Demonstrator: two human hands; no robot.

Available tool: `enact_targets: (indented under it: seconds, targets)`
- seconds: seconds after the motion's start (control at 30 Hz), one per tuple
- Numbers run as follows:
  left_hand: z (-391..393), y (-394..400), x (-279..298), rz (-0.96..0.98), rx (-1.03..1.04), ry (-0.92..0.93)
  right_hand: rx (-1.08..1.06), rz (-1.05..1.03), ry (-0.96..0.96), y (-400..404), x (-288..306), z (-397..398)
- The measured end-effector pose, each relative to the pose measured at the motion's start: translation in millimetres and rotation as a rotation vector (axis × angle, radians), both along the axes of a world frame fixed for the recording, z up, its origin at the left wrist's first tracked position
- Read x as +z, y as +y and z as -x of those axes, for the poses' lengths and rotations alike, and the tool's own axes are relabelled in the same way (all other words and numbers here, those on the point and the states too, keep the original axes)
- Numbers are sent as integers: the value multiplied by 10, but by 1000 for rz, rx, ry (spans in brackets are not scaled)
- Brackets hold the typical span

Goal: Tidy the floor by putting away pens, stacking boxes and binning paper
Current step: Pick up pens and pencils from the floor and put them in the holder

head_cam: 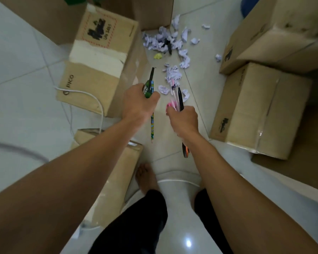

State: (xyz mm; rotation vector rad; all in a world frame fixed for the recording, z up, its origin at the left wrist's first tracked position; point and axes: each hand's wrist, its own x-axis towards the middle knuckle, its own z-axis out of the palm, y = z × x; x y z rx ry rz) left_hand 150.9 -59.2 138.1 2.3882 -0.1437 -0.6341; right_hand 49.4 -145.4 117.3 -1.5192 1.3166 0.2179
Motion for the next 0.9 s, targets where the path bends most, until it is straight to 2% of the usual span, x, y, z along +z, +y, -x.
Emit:
enact_targets:
  seconds: [0.1, 0.33, 0.9]
  targets:
    - [19, 26, 718, 43, 24, 0, 15, 24, 11, -71, 719, 86]
    - [54, -123, 1903, 63, -38, -30, 39, 60, 1, -291, 1931, 53]
    - [70, -824, 4348, 173, -58, -107, 8, 113, -120, -1102, 4485, 269]
